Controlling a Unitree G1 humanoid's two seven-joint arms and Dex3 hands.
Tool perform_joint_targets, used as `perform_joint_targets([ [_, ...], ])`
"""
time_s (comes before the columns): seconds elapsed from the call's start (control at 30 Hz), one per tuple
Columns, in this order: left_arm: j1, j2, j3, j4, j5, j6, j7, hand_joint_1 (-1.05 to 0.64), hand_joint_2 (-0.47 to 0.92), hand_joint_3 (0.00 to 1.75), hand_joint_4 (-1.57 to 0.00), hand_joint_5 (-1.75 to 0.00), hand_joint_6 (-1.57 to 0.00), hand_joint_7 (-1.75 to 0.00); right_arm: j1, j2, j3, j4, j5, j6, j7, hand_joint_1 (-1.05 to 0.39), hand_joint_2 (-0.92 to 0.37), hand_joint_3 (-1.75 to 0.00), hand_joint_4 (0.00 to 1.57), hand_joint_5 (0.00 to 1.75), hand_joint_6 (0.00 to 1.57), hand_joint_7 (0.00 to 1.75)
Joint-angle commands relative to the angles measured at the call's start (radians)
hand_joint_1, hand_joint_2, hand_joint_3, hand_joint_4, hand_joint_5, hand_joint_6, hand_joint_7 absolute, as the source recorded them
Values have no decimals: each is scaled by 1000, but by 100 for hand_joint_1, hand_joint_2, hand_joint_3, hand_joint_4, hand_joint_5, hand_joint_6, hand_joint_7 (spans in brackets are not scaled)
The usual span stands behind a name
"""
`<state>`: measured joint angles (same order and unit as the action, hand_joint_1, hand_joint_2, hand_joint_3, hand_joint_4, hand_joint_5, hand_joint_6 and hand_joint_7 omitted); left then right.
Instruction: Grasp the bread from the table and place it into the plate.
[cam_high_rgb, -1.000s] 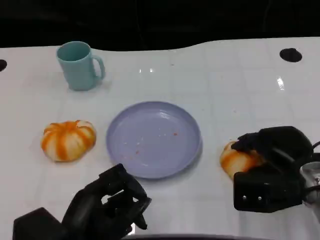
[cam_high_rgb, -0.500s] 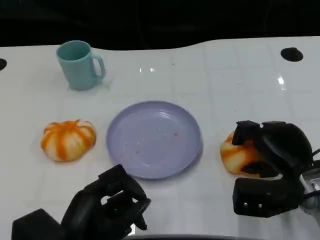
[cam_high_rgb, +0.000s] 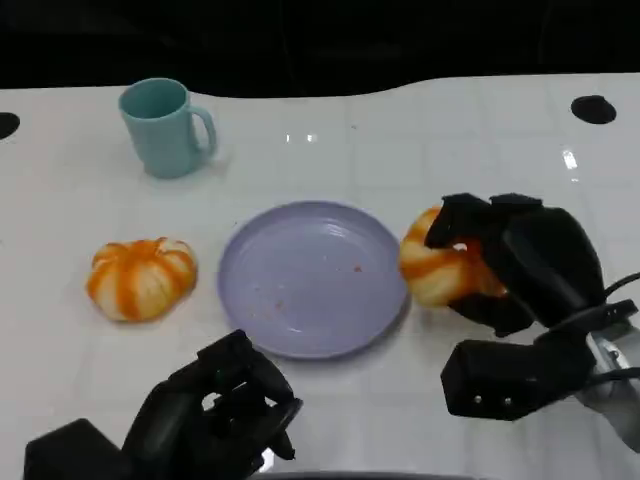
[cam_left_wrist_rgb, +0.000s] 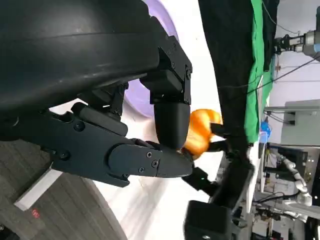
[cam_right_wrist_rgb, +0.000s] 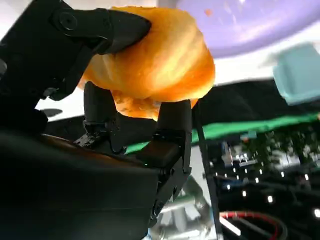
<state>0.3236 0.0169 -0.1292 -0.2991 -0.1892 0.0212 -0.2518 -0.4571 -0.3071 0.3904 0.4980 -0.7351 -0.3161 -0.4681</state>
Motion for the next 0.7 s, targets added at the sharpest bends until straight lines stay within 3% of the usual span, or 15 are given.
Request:
perform_joint_targets([
  [0.03, 2, 8, 0, -7, 4, 3, 6, -59, 92, 24, -63, -175, -54, -161, -6, 16, -22, -47, 31, -15, 18, -10, -27, -136, 100, 175, 77, 172],
  [0.33, 10, 13, -2, -12, 11, 2, 7, -59, 92, 25, -63, -175, -54, -161, -67, 82, 3, -44, 19, -8, 90, -15, -30, -132, 99, 175, 74, 175],
  [0.7, 13, 13, 2, -11, -6, 3, -3, -60, 92, 24, -64, -175, -54, -160, -183, 199, 38, 155, 28, -16, 104, -13, -26, -133, 98, 175, 76, 171],
])
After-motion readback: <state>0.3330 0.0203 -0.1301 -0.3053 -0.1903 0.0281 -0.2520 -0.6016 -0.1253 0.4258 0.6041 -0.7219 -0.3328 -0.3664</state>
